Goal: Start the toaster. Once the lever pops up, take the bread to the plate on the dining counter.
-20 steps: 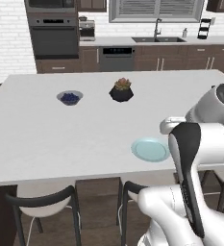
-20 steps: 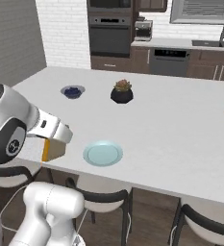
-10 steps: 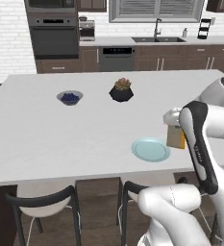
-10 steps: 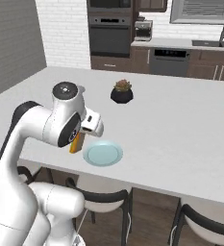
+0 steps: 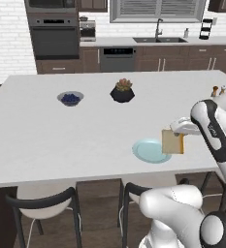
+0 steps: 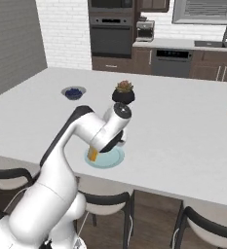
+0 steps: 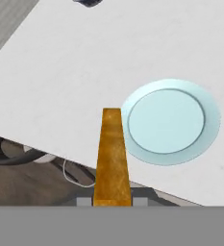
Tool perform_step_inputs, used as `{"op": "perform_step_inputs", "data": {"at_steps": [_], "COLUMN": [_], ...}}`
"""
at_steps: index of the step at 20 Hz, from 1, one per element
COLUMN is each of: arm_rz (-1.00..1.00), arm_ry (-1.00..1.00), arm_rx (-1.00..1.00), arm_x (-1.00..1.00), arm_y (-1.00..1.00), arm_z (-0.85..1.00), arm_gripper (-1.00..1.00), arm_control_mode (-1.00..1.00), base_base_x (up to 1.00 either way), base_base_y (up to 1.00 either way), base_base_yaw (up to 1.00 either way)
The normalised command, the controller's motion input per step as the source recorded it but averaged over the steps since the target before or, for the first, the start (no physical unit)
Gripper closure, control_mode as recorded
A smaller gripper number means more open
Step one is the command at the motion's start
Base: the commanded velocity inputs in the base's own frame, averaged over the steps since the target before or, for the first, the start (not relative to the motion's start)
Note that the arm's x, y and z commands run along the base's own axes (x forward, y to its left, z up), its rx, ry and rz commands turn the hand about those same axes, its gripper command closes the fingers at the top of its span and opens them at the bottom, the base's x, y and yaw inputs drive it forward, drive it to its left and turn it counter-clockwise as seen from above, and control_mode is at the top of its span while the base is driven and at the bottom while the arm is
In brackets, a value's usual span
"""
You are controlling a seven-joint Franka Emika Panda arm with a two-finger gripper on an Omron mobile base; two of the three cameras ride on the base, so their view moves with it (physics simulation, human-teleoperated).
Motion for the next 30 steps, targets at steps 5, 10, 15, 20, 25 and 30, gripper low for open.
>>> {"op": "perform_step_inputs", "data": {"at_steps": [5,10,15,20,25,30], "arm_rz": [0.05,0.0,-0.04,-0.08,-0.08,-0.08], "arm_ry": [0.01,0.0,0.0,-0.03,0.0,0.0], "arm_rx": [0.18,0.16,0.08,0.0,0.0,0.0], "arm_x": [0.64,0.31,0.13,0.31,0.31,0.45], "arm_y": [0.07,0.18,0.06,0.01,0.07,0.03], "arm_z": [-0.32,-0.57,-0.57,-0.37,-0.3,-0.14], "arm_gripper": [1.0,1.0,1.0,1.0,-1.0,-1.0], "arm_control_mode": [-1.0,-1.0,-1.0,-1.0,-1.0,-1.0], "base_base_x": [0.0,0.0,0.0,0.0,0.0,0.0], "base_base_y": [0.0,0.0,0.0,0.0,0.0,0.0], "base_base_yaw": [0.0,0.0,0.0,0.0,0.0,0.0]}}
